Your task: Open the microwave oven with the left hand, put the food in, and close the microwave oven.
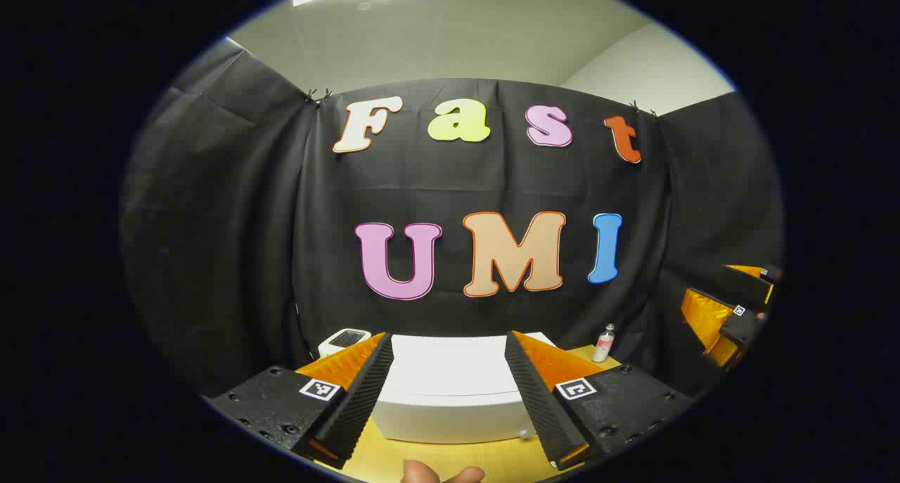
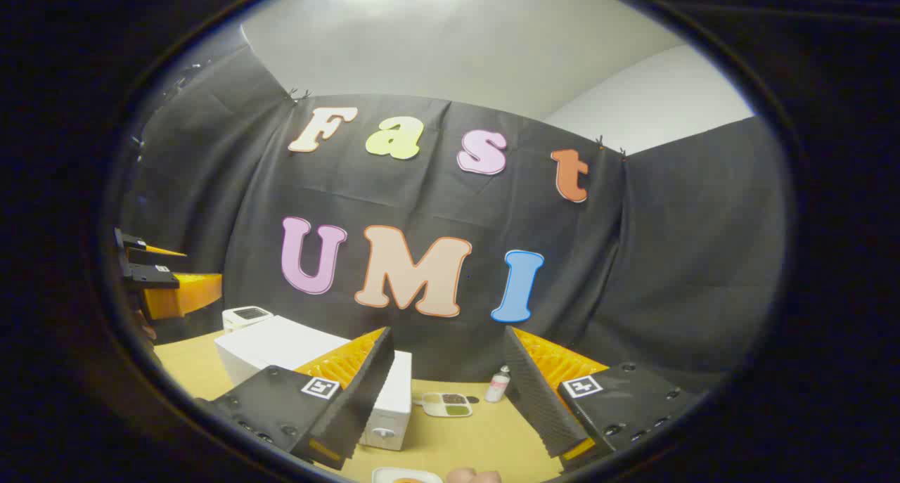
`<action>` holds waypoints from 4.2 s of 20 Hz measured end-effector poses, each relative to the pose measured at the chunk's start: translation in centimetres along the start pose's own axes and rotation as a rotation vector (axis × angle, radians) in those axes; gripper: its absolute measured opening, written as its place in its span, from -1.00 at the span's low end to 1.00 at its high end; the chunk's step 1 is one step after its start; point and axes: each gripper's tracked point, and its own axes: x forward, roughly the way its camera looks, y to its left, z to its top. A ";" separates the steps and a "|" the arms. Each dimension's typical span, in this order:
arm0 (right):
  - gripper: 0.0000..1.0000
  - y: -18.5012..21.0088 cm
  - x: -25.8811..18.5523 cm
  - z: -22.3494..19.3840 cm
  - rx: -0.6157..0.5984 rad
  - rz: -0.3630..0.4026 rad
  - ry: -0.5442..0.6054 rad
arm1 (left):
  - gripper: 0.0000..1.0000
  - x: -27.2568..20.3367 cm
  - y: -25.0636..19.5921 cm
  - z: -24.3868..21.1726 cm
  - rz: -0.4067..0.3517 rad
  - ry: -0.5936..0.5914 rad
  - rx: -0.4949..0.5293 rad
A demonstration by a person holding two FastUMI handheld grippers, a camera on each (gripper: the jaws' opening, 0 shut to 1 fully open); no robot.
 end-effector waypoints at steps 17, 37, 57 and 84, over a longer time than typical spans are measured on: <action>0.93 -2.1 0.7 -1.1 0.065 0.023 0.014 | 0.92 -0.1 -2.1 -1.6 0.019 0.032 -0.004; 0.96 -3.4 2.1 -2.3 0.089 0.102 -0.002 | 0.93 5.2 -8.3 -20.2 0.019 0.173 0.080; 0.93 -11.0 0.3 -4.5 0.107 -0.040 0.055 | -0.53 9.3 -17.5 -35.1 -0.118 0.449 0.089; 0.94 -3.7 1.3 -7.1 0.139 0.206 0.136 | -0.83 -10.0 -9.8 -33.7 -0.297 0.516 0.051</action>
